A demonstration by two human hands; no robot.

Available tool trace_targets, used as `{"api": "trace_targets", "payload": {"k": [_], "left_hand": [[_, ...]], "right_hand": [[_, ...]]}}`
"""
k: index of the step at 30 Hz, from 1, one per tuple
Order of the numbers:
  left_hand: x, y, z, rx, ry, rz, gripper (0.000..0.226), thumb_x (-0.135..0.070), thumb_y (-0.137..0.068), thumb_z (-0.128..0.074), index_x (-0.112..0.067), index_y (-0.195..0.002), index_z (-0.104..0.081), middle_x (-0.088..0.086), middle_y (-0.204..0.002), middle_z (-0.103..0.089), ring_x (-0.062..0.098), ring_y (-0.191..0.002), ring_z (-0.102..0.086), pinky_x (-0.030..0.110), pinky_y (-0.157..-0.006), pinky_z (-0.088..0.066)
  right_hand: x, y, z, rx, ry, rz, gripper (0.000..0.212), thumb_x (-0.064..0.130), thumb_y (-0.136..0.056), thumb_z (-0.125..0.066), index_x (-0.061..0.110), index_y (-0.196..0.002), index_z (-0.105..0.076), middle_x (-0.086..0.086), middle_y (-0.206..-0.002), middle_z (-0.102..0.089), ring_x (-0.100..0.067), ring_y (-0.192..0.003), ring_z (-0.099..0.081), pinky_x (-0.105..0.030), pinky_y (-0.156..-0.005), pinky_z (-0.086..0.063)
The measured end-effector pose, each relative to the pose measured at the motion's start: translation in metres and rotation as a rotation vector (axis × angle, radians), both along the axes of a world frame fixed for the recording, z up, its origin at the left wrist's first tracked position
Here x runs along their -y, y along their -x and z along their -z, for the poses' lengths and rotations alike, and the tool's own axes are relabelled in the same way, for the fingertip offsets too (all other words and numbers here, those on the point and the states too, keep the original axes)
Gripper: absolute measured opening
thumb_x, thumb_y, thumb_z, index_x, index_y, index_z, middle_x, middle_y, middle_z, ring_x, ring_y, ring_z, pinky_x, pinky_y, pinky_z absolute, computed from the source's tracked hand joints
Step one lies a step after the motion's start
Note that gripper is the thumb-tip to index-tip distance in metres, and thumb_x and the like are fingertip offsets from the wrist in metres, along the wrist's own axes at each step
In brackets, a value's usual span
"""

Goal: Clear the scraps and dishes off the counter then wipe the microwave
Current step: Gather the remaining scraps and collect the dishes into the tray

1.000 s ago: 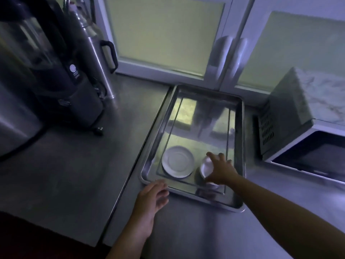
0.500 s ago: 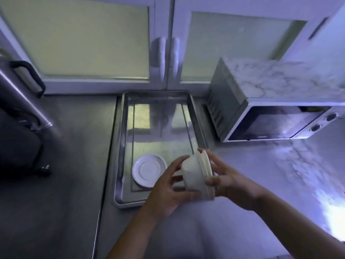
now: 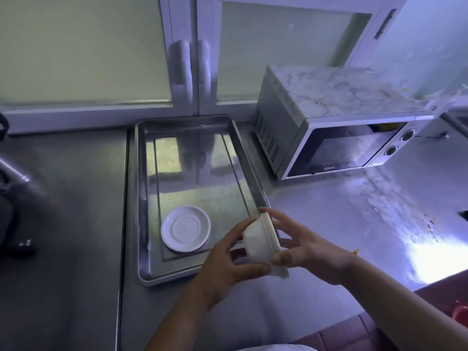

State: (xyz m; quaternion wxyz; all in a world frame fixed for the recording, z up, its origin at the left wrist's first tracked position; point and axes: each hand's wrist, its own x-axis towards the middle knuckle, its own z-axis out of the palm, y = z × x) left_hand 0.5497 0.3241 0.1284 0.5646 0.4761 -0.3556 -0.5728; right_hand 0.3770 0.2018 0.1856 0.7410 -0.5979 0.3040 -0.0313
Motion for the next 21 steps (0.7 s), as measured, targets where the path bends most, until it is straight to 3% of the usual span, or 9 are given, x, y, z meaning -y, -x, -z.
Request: {"api": "trace_targets", "payload": {"k": [3,6,9,12,18,21], "left_hand": [[-0.009,-0.007,0.014,-0.045,-0.024,-0.046,0.083,-0.012,-0.073,-0.087,-0.04,-0.141,-0.05,-0.005,-0.137,-0.06,0.02,-0.12,-0.062,0.034,-0.09,-0.055],[-0.019,-0.018,0.03,-0.054,-0.138,-0.288,0.069,-0.007,-0.084,-0.077,-0.036,-0.14,-0.049,-0.01,-0.142,-0.054,0.012,-0.117,-0.064,0.031,-0.089,-0.056],[-0.037,-0.033,0.044,-0.115,-0.283,-0.532,0.048,-0.01,-0.093,-0.066,-0.032,-0.134,-0.056,-0.008,-0.135,-0.058,0.006,-0.111,-0.063,0.029,-0.088,-0.056],[-0.062,-0.041,0.053,-0.175,-0.33,-0.606,0.033,-0.006,-0.095,-0.062,-0.023,-0.123,-0.064,0.007,-0.125,-0.065,0.013,-0.105,-0.063,0.037,-0.092,-0.054],[-0.106,-0.037,0.069,-0.173,-0.394,-0.67,0.029,0.004,-0.093,-0.061,-0.015,-0.115,-0.066,0.004,-0.115,-0.072,0.02,-0.108,-0.065,0.031,-0.083,-0.054],[-0.111,-0.033,0.077,-0.184,-0.422,-0.695,0.029,0.003,-0.093,-0.06,-0.015,-0.115,-0.066,0.003,-0.114,-0.072,0.022,-0.108,-0.065,0.034,-0.084,-0.053]], "right_hand": [[0.006,-0.021,0.016,-0.064,0.043,-0.047,0.084,0.02,-0.066,-0.085,0.048,-0.136,-0.049,0.001,-0.128,-0.063,-0.028,-0.113,-0.065,-0.052,-0.087,-0.058],[0.011,-0.059,0.048,-0.247,0.215,0.064,0.087,0.039,-0.054,-0.092,0.058,-0.126,-0.047,-0.005,-0.13,-0.056,-0.03,-0.11,-0.064,-0.053,-0.092,-0.057],[0.027,-0.096,0.087,-0.535,0.553,0.076,0.105,0.05,-0.055,-0.089,0.054,-0.142,-0.03,-0.004,-0.146,-0.031,-0.036,-0.125,-0.045,-0.052,-0.104,-0.048],[0.047,-0.121,0.116,-0.722,0.741,-0.033,0.112,0.054,-0.063,-0.085,0.048,-0.151,-0.017,-0.006,-0.156,-0.018,-0.047,-0.138,-0.028,-0.057,-0.109,-0.037],[0.056,-0.148,0.143,-0.783,0.877,-0.165,0.103,0.045,-0.069,-0.082,0.046,-0.149,-0.016,-0.008,-0.156,-0.022,-0.049,-0.138,-0.027,-0.061,-0.107,-0.036],[0.054,-0.149,0.149,-0.795,0.878,-0.191,0.109,0.043,-0.072,-0.083,0.047,-0.153,-0.011,-0.006,-0.162,-0.012,-0.048,-0.144,-0.017,-0.063,-0.111,-0.031]]}}
